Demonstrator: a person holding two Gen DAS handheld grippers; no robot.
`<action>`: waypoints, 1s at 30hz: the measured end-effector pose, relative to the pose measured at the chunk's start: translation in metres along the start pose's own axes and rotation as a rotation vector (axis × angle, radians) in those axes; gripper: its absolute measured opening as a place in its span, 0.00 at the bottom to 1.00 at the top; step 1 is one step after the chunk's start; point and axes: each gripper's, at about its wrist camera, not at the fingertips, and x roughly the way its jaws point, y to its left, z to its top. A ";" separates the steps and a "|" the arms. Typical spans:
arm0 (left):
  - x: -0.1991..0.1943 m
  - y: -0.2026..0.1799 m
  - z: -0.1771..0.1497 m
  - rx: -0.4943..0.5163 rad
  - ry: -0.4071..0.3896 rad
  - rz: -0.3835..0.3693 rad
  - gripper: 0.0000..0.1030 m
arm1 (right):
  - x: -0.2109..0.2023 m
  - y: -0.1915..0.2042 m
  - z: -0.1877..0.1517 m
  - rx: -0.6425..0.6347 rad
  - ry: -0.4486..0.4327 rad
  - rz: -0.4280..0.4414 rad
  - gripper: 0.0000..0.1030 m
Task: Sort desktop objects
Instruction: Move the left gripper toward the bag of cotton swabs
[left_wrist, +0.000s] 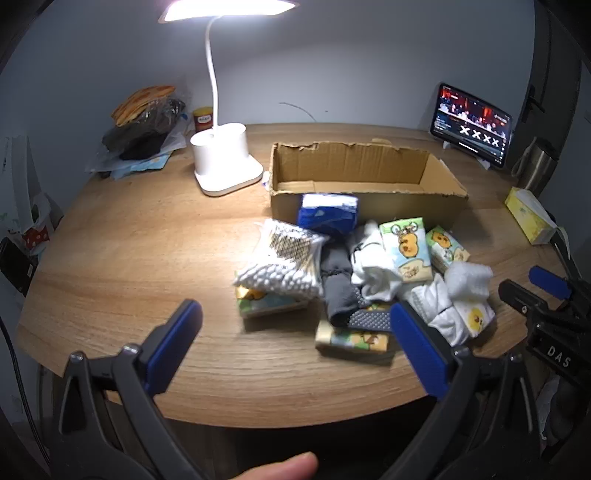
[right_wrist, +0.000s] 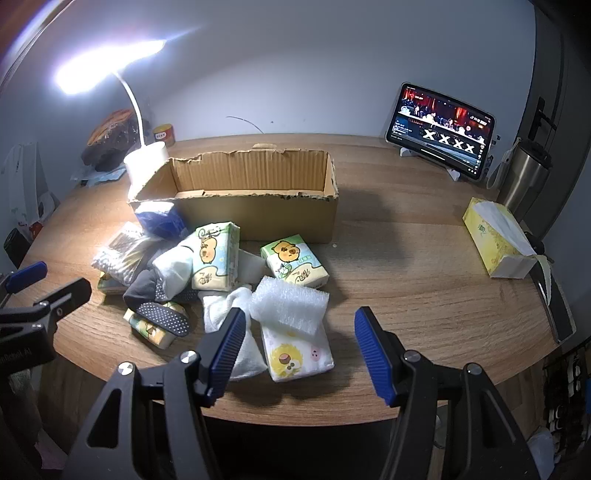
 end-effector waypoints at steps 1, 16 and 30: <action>0.000 0.000 0.000 0.001 0.001 -0.001 1.00 | 0.000 0.000 -0.001 0.001 0.000 0.001 1.00; 0.006 0.003 0.000 0.000 0.014 -0.001 1.00 | 0.006 -0.003 -0.001 0.005 0.019 0.009 1.00; 0.028 0.028 0.005 0.089 0.023 0.019 1.00 | 0.023 -0.026 -0.001 0.063 0.049 0.070 1.00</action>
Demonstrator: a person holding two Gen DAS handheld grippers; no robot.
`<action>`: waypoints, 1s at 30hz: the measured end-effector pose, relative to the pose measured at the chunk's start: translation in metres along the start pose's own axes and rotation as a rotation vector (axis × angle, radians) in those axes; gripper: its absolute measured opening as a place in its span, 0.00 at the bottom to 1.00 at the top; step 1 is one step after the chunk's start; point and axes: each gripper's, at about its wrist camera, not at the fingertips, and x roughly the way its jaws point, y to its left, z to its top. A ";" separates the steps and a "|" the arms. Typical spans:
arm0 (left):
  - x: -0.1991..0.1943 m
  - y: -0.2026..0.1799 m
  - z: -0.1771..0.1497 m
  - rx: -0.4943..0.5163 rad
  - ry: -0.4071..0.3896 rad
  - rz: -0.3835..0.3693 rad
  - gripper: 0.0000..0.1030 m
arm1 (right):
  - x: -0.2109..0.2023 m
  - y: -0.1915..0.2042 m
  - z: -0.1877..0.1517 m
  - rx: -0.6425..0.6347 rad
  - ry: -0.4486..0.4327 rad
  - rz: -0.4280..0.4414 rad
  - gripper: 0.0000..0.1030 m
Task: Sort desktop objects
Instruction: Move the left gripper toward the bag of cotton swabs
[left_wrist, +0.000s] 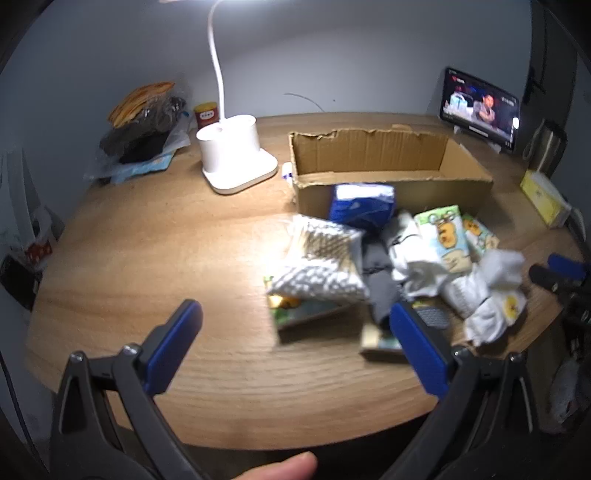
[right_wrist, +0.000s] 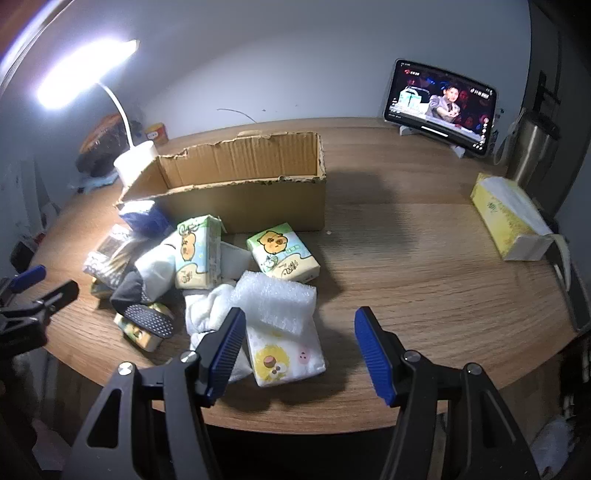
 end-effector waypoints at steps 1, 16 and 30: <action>0.002 0.002 0.001 0.012 0.000 -0.002 1.00 | 0.002 -0.001 0.001 0.003 0.002 0.008 1.00; 0.047 0.012 0.026 0.042 0.039 -0.089 1.00 | 0.035 -0.005 0.009 0.030 0.060 0.057 1.00; 0.060 0.010 0.028 0.014 0.053 -0.116 0.93 | 0.050 -0.010 0.015 -0.020 0.058 0.158 1.00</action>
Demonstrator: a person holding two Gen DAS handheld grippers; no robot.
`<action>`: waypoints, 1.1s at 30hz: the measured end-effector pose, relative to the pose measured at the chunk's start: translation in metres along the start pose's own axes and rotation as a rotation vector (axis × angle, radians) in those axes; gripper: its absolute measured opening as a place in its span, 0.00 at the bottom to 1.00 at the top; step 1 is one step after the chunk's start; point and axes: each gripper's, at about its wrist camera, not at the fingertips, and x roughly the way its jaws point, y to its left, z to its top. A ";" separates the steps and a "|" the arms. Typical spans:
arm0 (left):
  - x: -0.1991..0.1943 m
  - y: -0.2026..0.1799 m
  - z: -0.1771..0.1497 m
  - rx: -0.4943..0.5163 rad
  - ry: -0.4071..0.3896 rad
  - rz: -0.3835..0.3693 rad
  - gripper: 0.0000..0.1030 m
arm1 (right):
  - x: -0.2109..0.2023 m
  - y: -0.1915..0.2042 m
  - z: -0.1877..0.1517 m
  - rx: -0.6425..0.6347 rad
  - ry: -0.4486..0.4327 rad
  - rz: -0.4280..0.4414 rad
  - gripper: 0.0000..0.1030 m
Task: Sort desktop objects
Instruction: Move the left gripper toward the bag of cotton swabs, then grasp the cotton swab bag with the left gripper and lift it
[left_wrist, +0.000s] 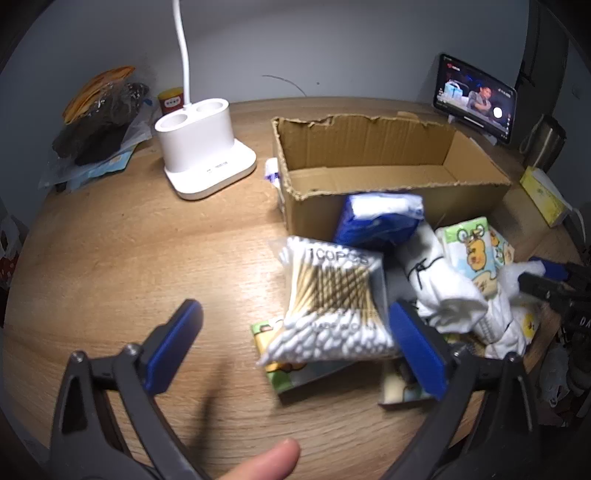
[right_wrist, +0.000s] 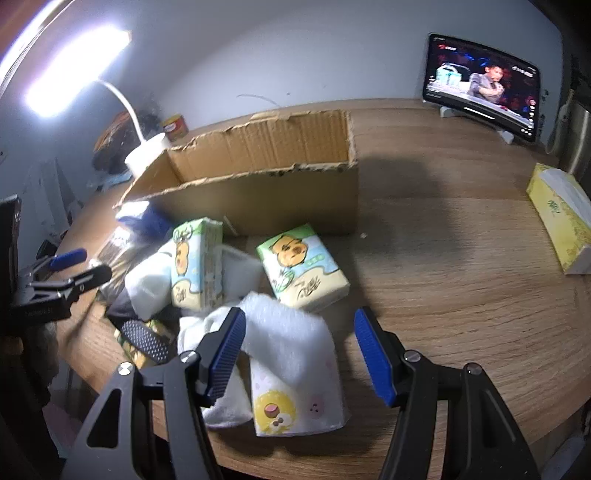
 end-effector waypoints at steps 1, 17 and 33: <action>-0.001 -0.001 -0.001 -0.002 0.000 -0.008 0.88 | 0.000 0.000 -0.001 -0.002 0.005 0.005 1.00; -0.012 -0.010 -0.005 -0.011 -0.027 -0.064 0.47 | -0.013 0.005 -0.011 -0.022 -0.032 0.037 1.00; -0.087 -0.024 -0.002 -0.054 -0.156 -0.087 0.42 | -0.053 0.014 0.008 -0.057 -0.142 -0.016 1.00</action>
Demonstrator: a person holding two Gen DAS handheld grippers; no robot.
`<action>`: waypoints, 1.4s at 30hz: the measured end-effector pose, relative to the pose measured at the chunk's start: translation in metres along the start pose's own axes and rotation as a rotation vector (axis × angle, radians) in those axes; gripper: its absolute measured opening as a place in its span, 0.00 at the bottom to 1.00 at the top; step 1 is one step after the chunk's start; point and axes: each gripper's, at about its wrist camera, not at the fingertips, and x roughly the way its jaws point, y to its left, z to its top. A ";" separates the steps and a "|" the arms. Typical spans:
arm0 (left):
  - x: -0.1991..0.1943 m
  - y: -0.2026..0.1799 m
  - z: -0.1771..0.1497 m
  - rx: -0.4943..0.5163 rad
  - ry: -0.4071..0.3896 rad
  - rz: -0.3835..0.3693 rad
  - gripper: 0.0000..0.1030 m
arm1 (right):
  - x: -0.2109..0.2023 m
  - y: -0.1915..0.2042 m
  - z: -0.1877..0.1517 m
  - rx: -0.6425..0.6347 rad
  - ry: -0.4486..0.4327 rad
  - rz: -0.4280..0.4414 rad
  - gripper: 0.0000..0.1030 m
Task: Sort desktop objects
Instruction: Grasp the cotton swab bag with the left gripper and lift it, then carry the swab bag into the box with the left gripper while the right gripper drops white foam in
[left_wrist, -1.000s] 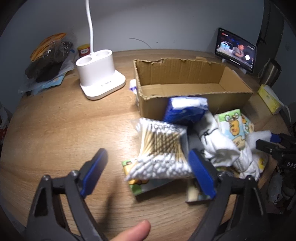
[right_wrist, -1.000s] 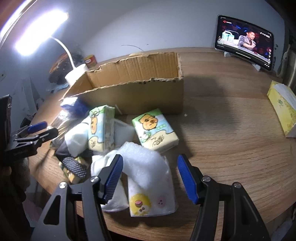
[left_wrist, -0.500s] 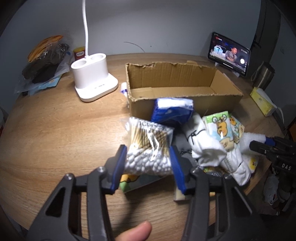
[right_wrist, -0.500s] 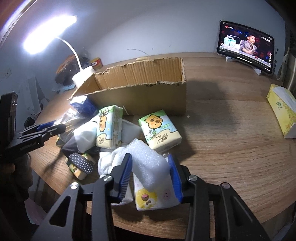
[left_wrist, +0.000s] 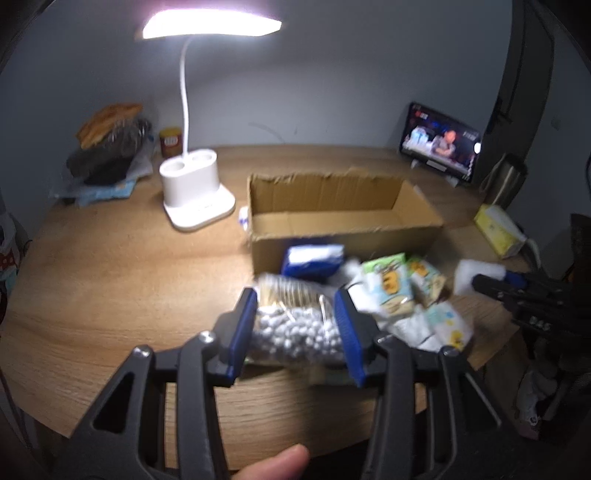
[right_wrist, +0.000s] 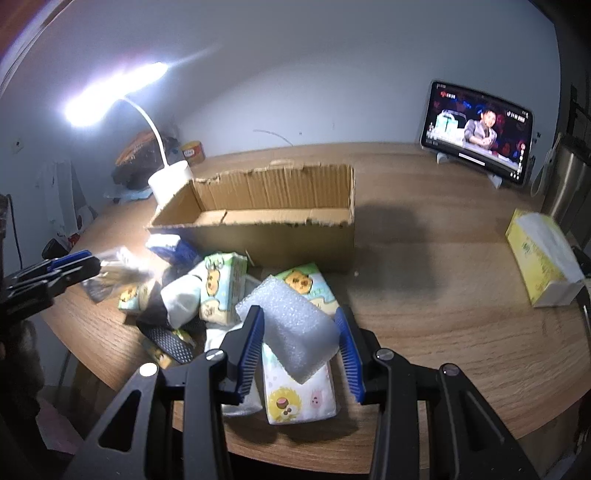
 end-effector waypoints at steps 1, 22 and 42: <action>-0.005 -0.002 0.002 -0.003 -0.012 -0.006 0.41 | -0.002 0.001 0.002 -0.003 -0.008 0.000 1.00; 0.028 0.010 -0.041 -0.070 0.230 0.048 0.85 | 0.005 0.004 0.011 -0.017 -0.035 0.024 1.00; 0.054 -0.006 -0.075 -0.177 0.248 0.146 0.48 | -0.011 -0.007 -0.003 -0.007 -0.045 0.019 1.00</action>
